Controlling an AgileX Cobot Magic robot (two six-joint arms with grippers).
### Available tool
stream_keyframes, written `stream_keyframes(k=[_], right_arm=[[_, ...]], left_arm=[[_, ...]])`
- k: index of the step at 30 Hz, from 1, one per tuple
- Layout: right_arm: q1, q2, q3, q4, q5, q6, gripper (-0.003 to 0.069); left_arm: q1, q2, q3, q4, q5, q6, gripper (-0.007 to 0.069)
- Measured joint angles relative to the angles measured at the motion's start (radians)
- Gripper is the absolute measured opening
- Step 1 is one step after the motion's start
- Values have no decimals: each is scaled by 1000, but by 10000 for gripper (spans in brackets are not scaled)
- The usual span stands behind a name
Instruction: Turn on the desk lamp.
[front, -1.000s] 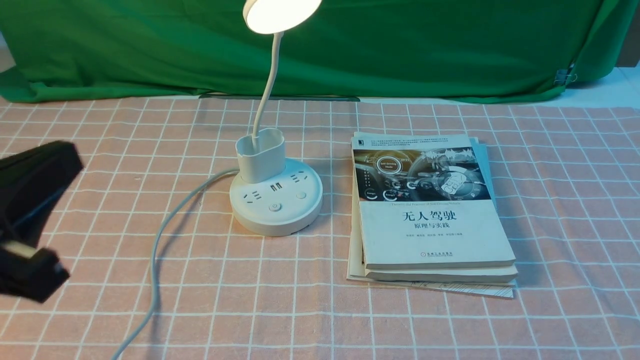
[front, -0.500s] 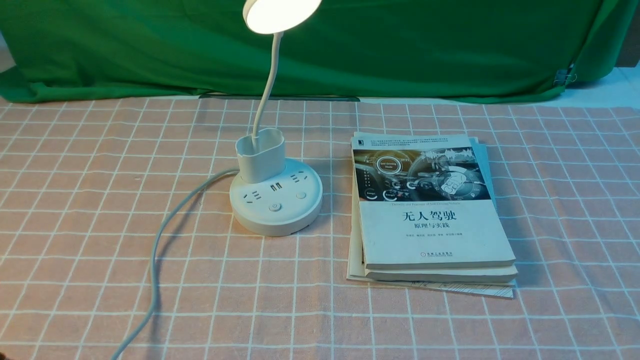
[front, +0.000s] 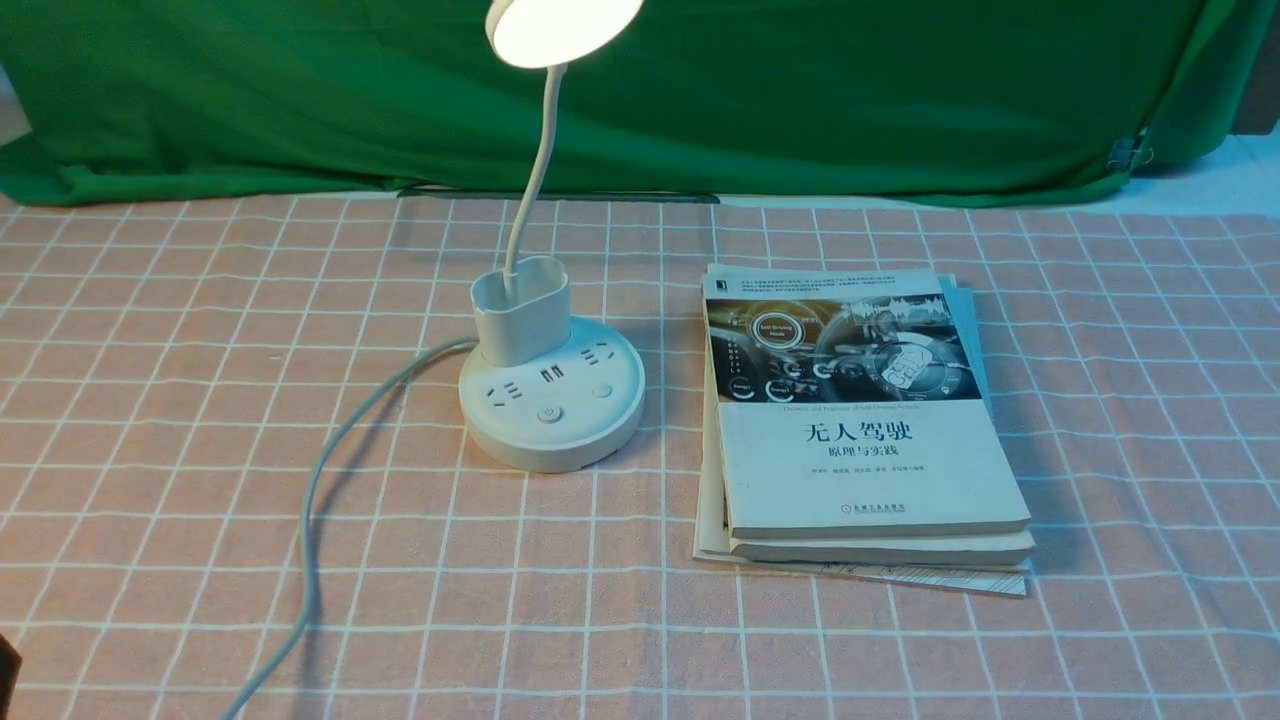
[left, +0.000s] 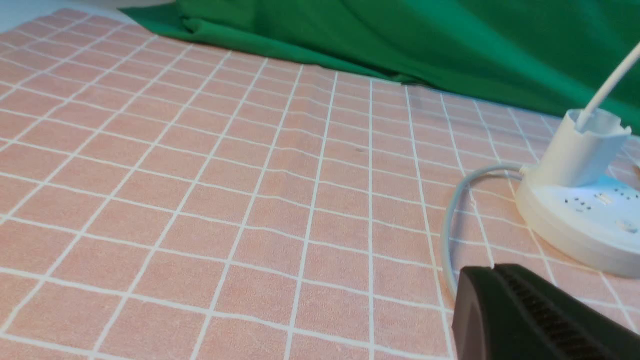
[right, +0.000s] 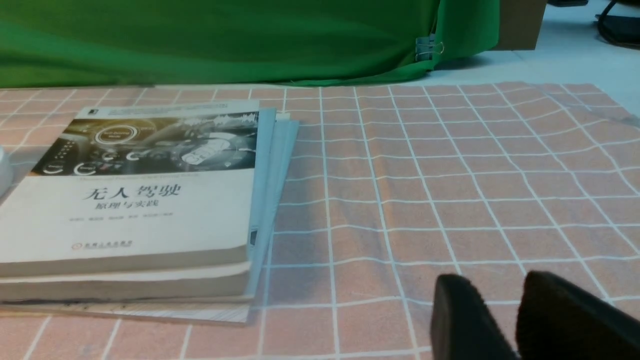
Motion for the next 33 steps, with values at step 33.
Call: stream_keyframes(k=[33], right_arm=[[0, 0, 0, 0, 0, 0, 241]], left_arm=[[-61, -2, 0, -10, -31, 68, 21]])
